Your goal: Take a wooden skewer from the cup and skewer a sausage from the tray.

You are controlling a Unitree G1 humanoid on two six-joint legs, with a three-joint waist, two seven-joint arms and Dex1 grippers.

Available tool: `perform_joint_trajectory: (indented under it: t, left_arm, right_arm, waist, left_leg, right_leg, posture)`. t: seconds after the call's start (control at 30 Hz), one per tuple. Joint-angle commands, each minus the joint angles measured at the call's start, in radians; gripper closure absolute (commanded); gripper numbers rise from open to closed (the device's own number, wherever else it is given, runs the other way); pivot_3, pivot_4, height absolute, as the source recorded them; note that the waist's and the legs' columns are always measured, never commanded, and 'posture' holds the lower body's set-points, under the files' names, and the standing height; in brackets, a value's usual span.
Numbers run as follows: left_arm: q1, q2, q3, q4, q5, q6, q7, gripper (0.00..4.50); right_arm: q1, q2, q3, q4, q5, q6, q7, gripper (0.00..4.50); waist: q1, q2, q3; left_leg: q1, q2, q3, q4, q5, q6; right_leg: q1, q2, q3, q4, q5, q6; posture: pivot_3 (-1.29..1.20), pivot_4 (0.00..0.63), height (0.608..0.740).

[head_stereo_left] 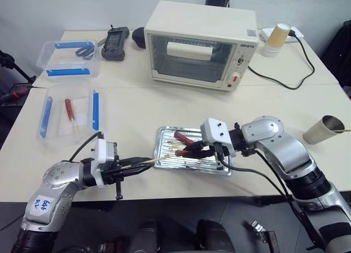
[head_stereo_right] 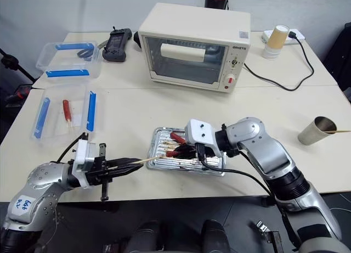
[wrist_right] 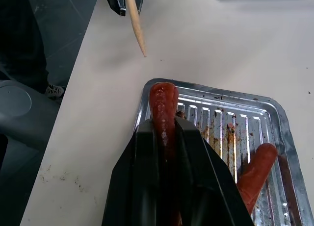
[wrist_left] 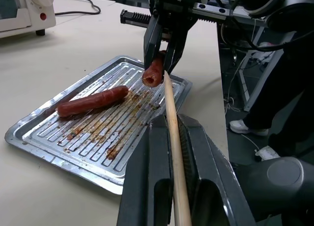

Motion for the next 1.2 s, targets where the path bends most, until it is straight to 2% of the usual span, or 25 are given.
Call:
perform_joint_trajectory:
  t: [0.03,1.2]
  left_arm:
    - [-0.004,-0.001,0.004,-0.001,0.012,-0.02,-0.01,4.5]
    - [-0.054,-0.052,-0.05,0.038,0.046,-0.027,-0.013,4.5]
  right_arm:
    - [-0.001,-0.011,-0.041,-0.035,0.023,-0.019,0.013,4.27]
    - [-0.005,0.008,-0.02,-0.059,0.028,-0.005,0.016,4.27]
  waist:
    - [0.0,0.0,0.0]
    - [0.001,0.0,0.0]
  left_leg:
    - [0.0,0.0,0.0,0.0,0.0,0.0]
    - [0.0,0.0,0.0,0.001,0.0,0.0]
  right_leg:
    - [0.0,0.0,0.0,0.0,0.0,0.0]
    - [0.0,0.0,0.0,0.001,0.0,0.0]
  posture:
    - [0.0,0.15,0.74]
    - [0.0,0.15,0.74]
